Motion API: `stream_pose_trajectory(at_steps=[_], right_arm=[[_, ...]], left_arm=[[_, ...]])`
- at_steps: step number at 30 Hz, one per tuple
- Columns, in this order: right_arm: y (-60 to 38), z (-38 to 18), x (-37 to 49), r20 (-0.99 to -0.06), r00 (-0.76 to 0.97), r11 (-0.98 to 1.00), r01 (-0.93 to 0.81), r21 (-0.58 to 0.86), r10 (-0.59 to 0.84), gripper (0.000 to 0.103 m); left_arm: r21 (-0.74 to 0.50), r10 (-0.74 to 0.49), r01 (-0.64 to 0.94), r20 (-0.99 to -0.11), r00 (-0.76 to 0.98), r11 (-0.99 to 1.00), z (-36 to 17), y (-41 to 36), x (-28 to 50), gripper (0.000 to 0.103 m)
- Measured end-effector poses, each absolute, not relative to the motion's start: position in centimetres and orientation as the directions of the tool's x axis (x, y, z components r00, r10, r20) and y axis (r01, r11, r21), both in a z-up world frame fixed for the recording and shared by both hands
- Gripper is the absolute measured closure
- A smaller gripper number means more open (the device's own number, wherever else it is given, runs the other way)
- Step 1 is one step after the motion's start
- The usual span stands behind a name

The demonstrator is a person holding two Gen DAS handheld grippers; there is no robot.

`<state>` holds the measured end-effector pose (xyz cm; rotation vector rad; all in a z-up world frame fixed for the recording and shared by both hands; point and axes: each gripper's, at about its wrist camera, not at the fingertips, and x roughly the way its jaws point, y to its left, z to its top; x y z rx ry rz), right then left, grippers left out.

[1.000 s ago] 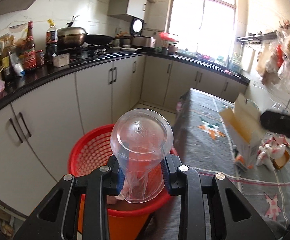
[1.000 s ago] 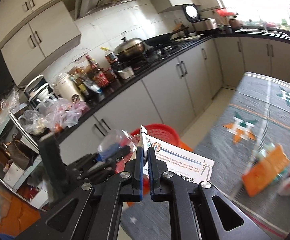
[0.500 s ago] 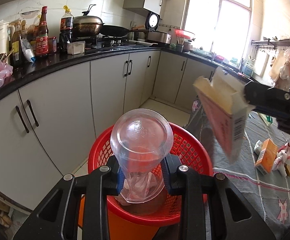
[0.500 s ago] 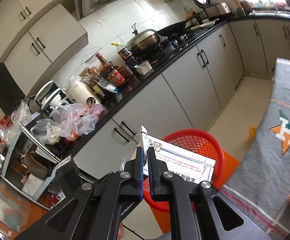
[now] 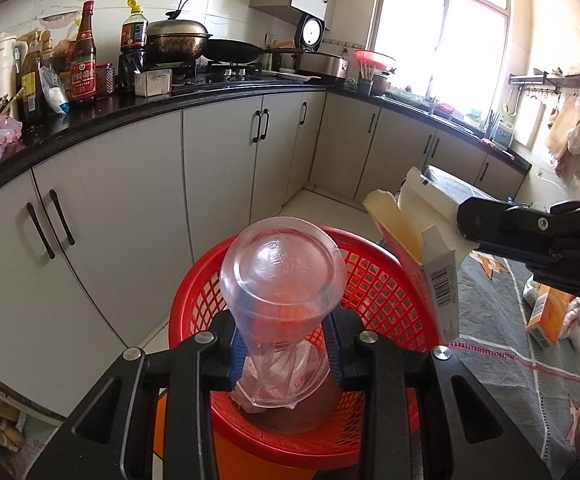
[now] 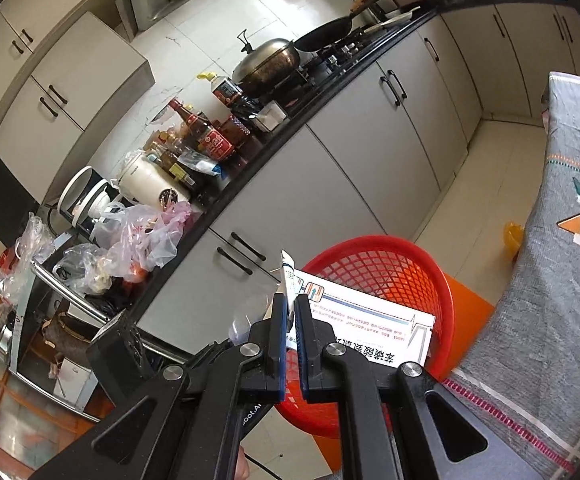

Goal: Collect trash
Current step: 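Open both grippers to drop the cup and box into the basket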

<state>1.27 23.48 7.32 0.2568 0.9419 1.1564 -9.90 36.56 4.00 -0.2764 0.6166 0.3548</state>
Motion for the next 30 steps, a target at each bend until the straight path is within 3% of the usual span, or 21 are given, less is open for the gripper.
stream_pose_trajectory(at_steps=[6,9,16,18,20,24,28,30], right_arm=[[23.6,6.3,2.0,-0.524,0.08,0.444,-0.645,0.622,0.848,0.094],[23.6,6.1,2.3,-0.529,0.07,0.445,-0.64,0.627,0.846,0.094],[23.4,6.3,2.2,-0.53,0.082,0.448,-0.65,0.613,0.844,0.093],[23.1,6.5,2.1,-0.528,0.089,0.45,-0.653,0.609,0.844,0.089],[22.6,6.8,2.0,-0.527,0.102,0.458,-0.649,0.607,0.844,0.074],[21.6,7.5,1.7,-0.533,0.132,0.476,-0.657,0.584,0.836,0.074],[20.0,8.6,0.7,-0.546,0.217,0.528,-0.677,0.513,0.809,0.056],[18.9,9.0,0.0,-0.547,0.259,0.548,-0.693,0.469,0.796,0.056]], left_arm=[[-0.14,0.242,-0.403,-0.61,0.755,0.905,3.8,36.7,-9.7,0.069],[-0.141,0.244,-0.406,-0.609,0.754,0.903,3.8,36.7,-9.7,0.06],[-0.138,0.253,-0.412,-0.606,0.754,0.9,4.0,36.6,-9.9,0.053],[-0.136,0.256,-0.414,-0.604,0.755,0.9,4.1,36.5,-9.9,0.05],[-0.132,0.26,-0.416,-0.603,0.754,0.9,4.2,36.4,-10.0,0.05],[-0.127,0.268,-0.417,-0.594,0.759,0.9,4.6,35.8,-10.5,0.05],[-0.111,0.288,-0.422,-0.577,0.764,0.9,5.4,34.8,-11.1,0.045],[-0.105,0.292,-0.42,-0.568,0.769,0.902,5.7,33.9,-11.3,0.044]])
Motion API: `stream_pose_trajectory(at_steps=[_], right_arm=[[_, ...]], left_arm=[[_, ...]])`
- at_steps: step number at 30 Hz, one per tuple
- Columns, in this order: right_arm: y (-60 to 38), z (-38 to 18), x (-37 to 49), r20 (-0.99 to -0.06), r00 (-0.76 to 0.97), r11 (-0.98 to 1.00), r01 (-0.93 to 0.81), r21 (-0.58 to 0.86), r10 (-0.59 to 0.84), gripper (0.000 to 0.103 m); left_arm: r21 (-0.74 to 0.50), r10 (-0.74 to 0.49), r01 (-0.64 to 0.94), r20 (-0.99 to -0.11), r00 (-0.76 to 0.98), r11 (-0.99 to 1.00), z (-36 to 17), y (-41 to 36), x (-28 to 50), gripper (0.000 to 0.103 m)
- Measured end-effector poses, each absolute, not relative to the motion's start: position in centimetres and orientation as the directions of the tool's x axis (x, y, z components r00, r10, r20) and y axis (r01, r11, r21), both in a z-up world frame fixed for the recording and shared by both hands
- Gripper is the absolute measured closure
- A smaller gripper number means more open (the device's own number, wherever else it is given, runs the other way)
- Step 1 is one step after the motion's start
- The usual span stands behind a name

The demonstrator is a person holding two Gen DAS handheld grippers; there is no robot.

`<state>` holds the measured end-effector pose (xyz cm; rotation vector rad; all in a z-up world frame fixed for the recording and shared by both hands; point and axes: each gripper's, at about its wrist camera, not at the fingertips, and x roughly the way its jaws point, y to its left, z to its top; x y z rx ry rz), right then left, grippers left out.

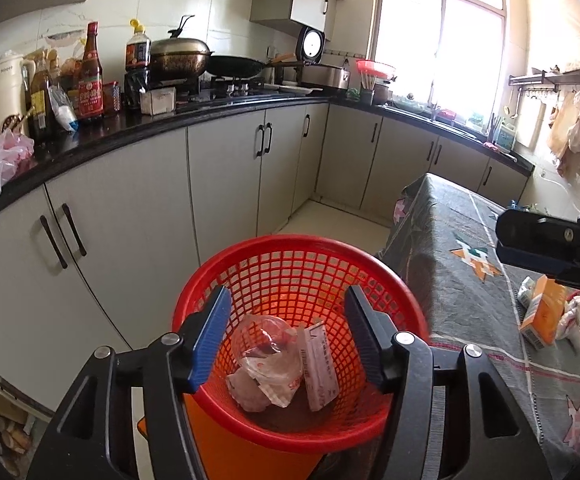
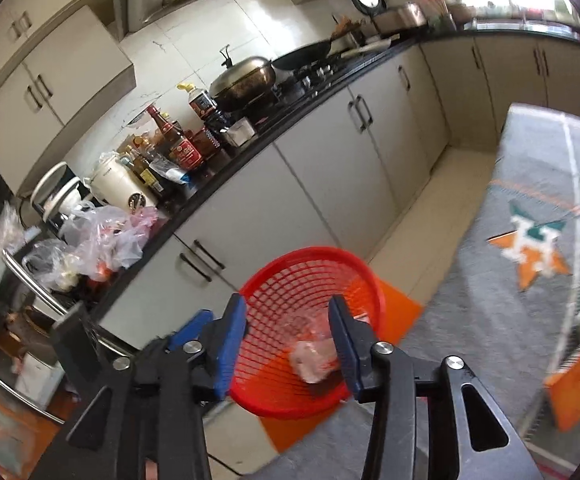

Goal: Collect trash
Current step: 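Open both grippers to drop the cup and box into the basket, then move both open grippers back over the table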

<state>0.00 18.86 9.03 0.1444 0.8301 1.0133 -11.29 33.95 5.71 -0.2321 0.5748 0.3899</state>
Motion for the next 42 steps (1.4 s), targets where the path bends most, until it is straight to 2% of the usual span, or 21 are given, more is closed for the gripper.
stream_pose_trajectory(at_steps=[6,18,26,28,30,34,42], right_arm=[[15.3,9.6,-2.3,-0.547,0.368,0.604,-0.716,0.35,0.752,0.056],[5.1,7.8,-4.4,-0.525,0.499,0.711,-0.605,0.357,0.689,0.056],[-3.1,6.9,-5.4,-0.531,0.605,0.802,-0.499,0.327,0.593,0.056],[-5.0,6.7,-5.8,-0.533,0.647,0.836,-0.469,0.285,0.545,0.056],[-6.5,6.6,-6.3,-0.534,0.695,0.874,-0.427,0.232,0.481,0.051],[-9.5,6.3,-6.7,-0.542,0.729,0.907,-0.371,0.202,0.418,0.05],[-14.5,4.7,-6.0,-0.581,0.724,0.928,-0.273,0.254,0.372,0.051]], left_arm=[[-0.084,0.291,-0.399,-0.551,0.782,0.913,6.3,30.4,-11.6,0.04],[-0.027,0.196,-0.256,-0.568,0.799,0.966,5.6,20.3,-10.1,0.038],[0.017,0.125,-0.143,-0.59,0.797,0.99,4.8,13.4,-8.6,0.038],[0.039,0.123,-0.124,-0.596,0.794,0.992,4.5,12.1,-8.2,0.038],[0.058,0.119,-0.105,-0.601,0.79,0.993,4.2,10.9,-7.8,0.038],[0.064,0.095,-0.071,-0.617,0.781,0.995,3.8,9.1,-7.2,0.038],[0.069,0.053,-0.012,-0.636,0.77,0.998,3.2,6.8,-6.9,0.038]])
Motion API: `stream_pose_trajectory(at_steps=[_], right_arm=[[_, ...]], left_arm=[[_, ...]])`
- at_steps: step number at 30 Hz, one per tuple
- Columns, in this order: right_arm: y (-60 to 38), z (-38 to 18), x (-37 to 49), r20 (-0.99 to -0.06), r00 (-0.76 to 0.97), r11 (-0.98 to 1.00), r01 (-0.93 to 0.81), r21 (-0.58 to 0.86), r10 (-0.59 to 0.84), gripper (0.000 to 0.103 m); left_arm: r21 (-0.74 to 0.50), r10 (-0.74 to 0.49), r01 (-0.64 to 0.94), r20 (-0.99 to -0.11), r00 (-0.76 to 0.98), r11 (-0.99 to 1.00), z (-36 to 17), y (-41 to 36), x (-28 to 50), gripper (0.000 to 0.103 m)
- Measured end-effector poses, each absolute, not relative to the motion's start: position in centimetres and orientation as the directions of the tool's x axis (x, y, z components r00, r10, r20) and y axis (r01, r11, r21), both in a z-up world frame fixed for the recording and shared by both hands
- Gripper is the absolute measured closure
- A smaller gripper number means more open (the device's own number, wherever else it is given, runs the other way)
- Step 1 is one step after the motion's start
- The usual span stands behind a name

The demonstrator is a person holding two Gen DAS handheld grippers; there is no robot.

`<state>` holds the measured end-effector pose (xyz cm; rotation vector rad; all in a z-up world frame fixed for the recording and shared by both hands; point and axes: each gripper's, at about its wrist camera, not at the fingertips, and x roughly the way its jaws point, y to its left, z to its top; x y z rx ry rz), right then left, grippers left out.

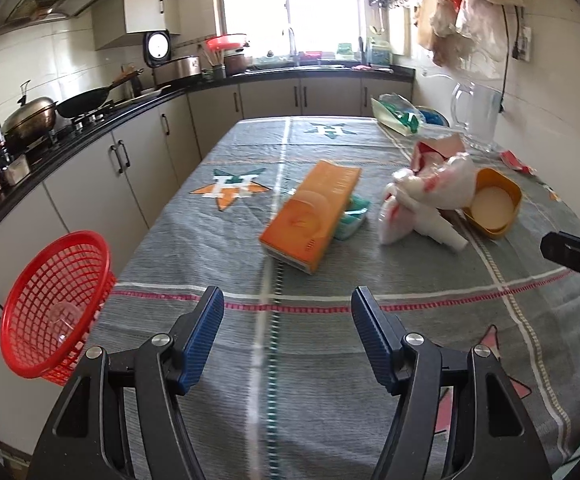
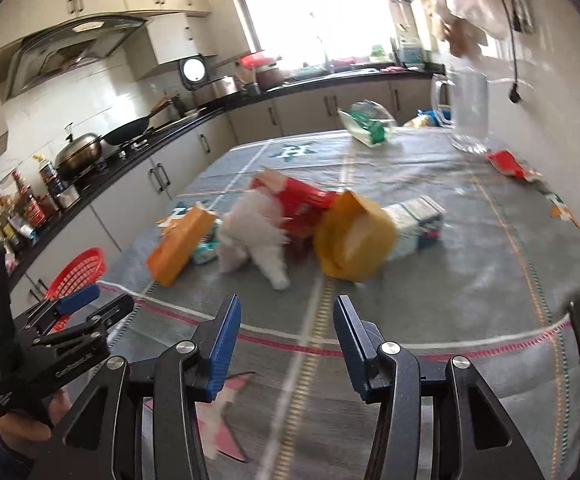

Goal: Collect trash
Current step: 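Move both open grippers back over the table, then close the right gripper on the brown packing tape roll, then grasp the orange medicine box with the left gripper while the right holds the tape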

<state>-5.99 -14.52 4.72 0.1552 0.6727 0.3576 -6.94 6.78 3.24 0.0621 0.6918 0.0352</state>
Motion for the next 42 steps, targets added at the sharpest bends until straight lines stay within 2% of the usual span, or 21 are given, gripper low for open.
stream_pose_trajectory(at_steps=[5,9,18,19,21,24,25,27,34,41,42], right_arm=[[-16.2,4.5,-5.2,-0.598,0.727,0.94,-0.227,0.255,0.338,0.051],[-17.9,4.1,-2.4,-0.633,0.68,0.921,-0.176,0.348,0.369,0.051],[-18.1,2.2,3.1,-0.683,0.637,0.913,-0.082,0.4,0.357,0.051],[-18.1,1.8,3.5,-0.685,0.629,0.907,-0.079,0.413,0.367,0.052],[-18.2,1.1,4.0,-0.685,0.611,0.893,-0.083,0.443,0.396,0.069],[-18.5,1.3,3.7,-0.661,0.632,0.888,-0.099,0.449,0.405,0.076],[-18.5,1.5,3.4,-0.653,0.645,0.893,-0.104,0.438,0.396,0.083],[-19.0,2.1,2.7,-0.615,0.679,0.887,-0.119,0.446,0.401,0.083],[-20.5,3.3,1.3,-0.51,0.738,0.848,-0.16,0.505,0.443,0.083],[-19.9,3.7,0.8,-0.5,0.731,0.844,-0.195,0.5,0.465,0.083],[-19.8,3.7,0.8,-0.501,0.729,0.845,-0.2,0.497,0.467,0.083]], left_arm=[[0.058,0.035,0.003,-0.643,0.765,0.998,3.1,7.1,-6.9,0.037],[0.042,0.03,-0.003,-0.646,0.763,0.999,3.2,7.9,-6.7,0.036],[-0.015,-0.006,-0.006,-0.667,0.745,1.0,3.6,9.7,-6.0,0.036],[-0.024,-0.015,-0.001,-0.671,0.741,1.0,3.8,9.9,-5.8,0.035],[-0.027,-0.024,0.008,-0.674,0.739,1.0,4.1,10.0,-5.2,0.032],[-0.017,-0.03,0.026,-0.677,0.735,1.0,4.7,9.9,-4.1,0.026],[-0.013,-0.031,0.03,-0.678,0.735,0.999,4.8,9.7,-3.7,0.022],[-0.004,-0.036,0.046,-0.692,0.721,0.999,4.7,9.2,-2.4,0.017],[0.105,0.05,0.041,-0.737,0.674,0.994,3.5,7.5,2.4,0.017],[0.05,0.017,0.032,-0.755,0.656,0.998,2.0,7.6,5.0,0.017],[0.038,0.007,0.033,-0.755,0.655,0.999,1.8,7.7,5.1,0.021]])
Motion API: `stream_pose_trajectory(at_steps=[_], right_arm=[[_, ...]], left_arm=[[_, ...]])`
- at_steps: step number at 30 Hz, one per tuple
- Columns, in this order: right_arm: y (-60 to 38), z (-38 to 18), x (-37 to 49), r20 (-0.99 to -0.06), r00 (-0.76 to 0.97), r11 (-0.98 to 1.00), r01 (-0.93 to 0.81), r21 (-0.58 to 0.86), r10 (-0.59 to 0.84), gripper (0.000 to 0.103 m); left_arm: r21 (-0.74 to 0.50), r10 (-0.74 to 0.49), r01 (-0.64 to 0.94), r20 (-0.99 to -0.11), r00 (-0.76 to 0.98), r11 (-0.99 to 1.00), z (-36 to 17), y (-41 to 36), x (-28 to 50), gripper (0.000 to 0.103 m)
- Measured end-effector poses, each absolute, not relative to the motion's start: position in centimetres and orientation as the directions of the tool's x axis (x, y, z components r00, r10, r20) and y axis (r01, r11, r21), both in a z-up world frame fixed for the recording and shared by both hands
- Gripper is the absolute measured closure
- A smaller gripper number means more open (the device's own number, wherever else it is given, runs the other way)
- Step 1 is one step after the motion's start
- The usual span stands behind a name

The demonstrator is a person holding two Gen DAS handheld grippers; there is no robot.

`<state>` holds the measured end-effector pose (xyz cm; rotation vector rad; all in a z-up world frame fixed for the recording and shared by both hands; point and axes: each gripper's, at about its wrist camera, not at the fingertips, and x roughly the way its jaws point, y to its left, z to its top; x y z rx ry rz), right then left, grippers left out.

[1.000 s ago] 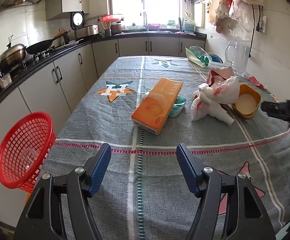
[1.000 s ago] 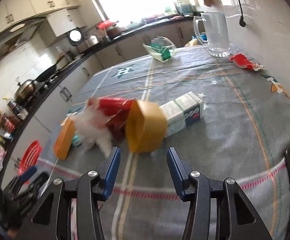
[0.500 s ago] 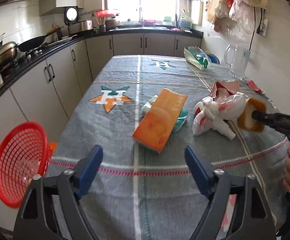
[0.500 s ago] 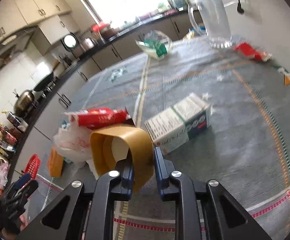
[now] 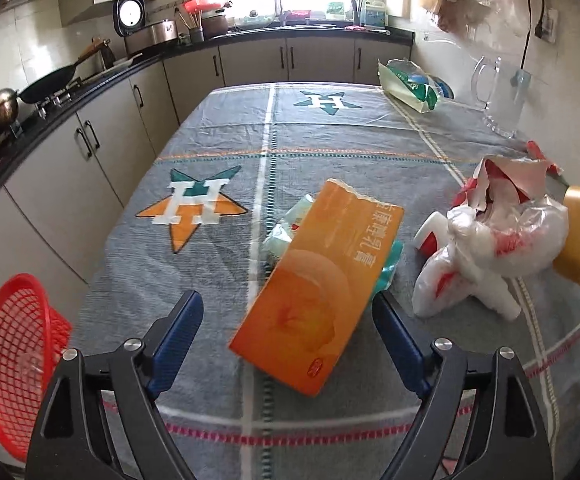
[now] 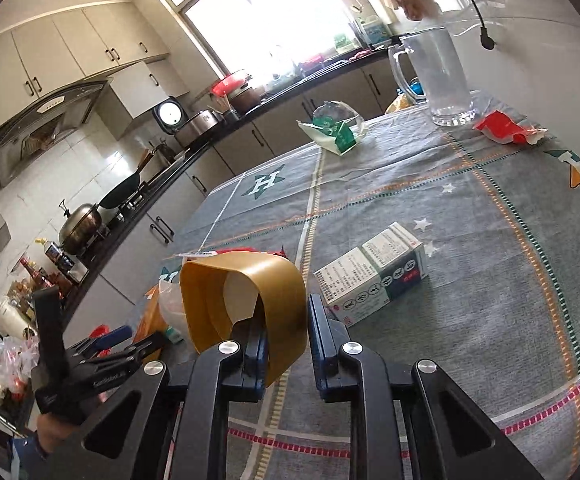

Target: Collect trash

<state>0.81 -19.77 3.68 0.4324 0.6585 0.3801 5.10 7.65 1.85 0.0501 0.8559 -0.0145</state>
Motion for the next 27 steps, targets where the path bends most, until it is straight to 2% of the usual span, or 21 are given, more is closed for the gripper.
stream_pose_trajectory(at_steps=[2,3,6,12,16,27], right_arm=[[-19.6,3.7,0.8,-0.499,0.728,0.845,-0.209,0.492,0.47,0.083],[-19.5,3.7,0.7,-0.498,0.728,0.846,-0.214,0.488,0.471,0.083],[-19.2,3.9,0.5,-0.488,0.731,0.847,-0.235,0.476,0.477,0.083],[-18.3,4.7,-0.2,-0.442,0.75,0.847,-0.295,0.442,0.491,0.083],[-17.7,5.2,-0.6,-0.424,0.764,0.855,-0.318,0.409,0.487,0.083],[-17.2,4.7,0.0,-0.452,0.745,0.858,-0.321,0.401,0.49,0.083]], left_arm=[[0.014,-0.013,0.036,-0.756,0.654,0.999,1.6,7.8,5.2,0.037],[0.002,-0.021,0.035,-0.758,0.652,0.999,1.4,7.8,5.2,0.049],[-0.03,-0.043,0.031,-0.745,0.666,0.999,1.4,7.9,4.8,0.055],[-0.117,-0.051,-0.032,-0.64,0.767,0.993,3.0,9.3,2.6,0.055],[-0.106,-0.005,-0.068,-0.571,0.821,0.992,4.0,9.2,1.4,0.055],[-0.071,0.006,-0.052,-0.541,0.841,0.996,4.4,8.7,0.6,0.055]])
